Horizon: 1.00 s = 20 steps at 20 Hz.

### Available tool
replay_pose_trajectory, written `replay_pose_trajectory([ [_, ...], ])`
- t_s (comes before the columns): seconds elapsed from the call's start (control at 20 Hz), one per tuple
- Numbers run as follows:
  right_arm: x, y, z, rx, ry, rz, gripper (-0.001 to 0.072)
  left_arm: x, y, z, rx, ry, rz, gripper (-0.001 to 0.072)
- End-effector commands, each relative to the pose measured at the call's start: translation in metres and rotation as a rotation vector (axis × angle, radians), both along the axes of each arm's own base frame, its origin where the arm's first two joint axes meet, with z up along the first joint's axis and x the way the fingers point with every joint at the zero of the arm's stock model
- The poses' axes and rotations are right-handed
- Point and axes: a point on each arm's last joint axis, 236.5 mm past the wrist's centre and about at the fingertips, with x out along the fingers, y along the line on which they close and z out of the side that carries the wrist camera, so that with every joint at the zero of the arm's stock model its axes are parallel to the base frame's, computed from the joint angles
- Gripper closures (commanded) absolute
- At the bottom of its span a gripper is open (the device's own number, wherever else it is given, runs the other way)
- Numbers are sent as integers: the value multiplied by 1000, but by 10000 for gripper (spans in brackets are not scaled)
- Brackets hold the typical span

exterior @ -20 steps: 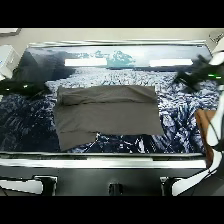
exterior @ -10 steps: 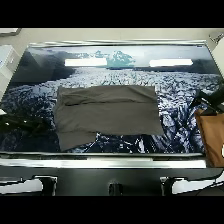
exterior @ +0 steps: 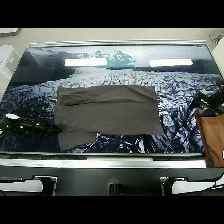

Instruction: Fold the clothes and pants, and hang the long-sleeved shirts on hangers.

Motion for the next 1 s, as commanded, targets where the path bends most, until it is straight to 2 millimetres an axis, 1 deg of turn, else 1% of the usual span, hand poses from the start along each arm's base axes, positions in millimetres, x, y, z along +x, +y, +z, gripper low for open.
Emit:
replay_pose_trajectory([
  [0.0,-13,-1,-5,-6,48,15,122,0,-7,3,-18,-8,-14,680],
  [0.1,-30,11,-23,33,90,34,121,2,-7,6,-11,-31,-25,680],
  [0.2,-43,30,-54,83,91,10,120,3,-6,10,-5,-44,-25,681],
  [0.25,-47,45,-72,108,74,15,120,3,-6,11,-4,-47,-25,681],
  [0.35,-51,76,-103,137,49,85,119,4,-6,13,-1,-54,-25,681],
  [0.45,-49,97,-123,150,31,114,115,5,-5,16,4,-64,-25,681],
  [0.6,-49,110,-137,200,41,97,120,7,-5,21,12,-82,-25,681],
  [0.8,-39,140,-138,340,0,61,132,5,-8,27,-3,-83,-31,680],
  [0.9,-46,145,-140,358,19,56,153,4,-9,27,-10,-78,-36,680],
  [0.95,-52,147,-141,369,39,61,197,4,-9,27,-10,-76,-33,680],
])
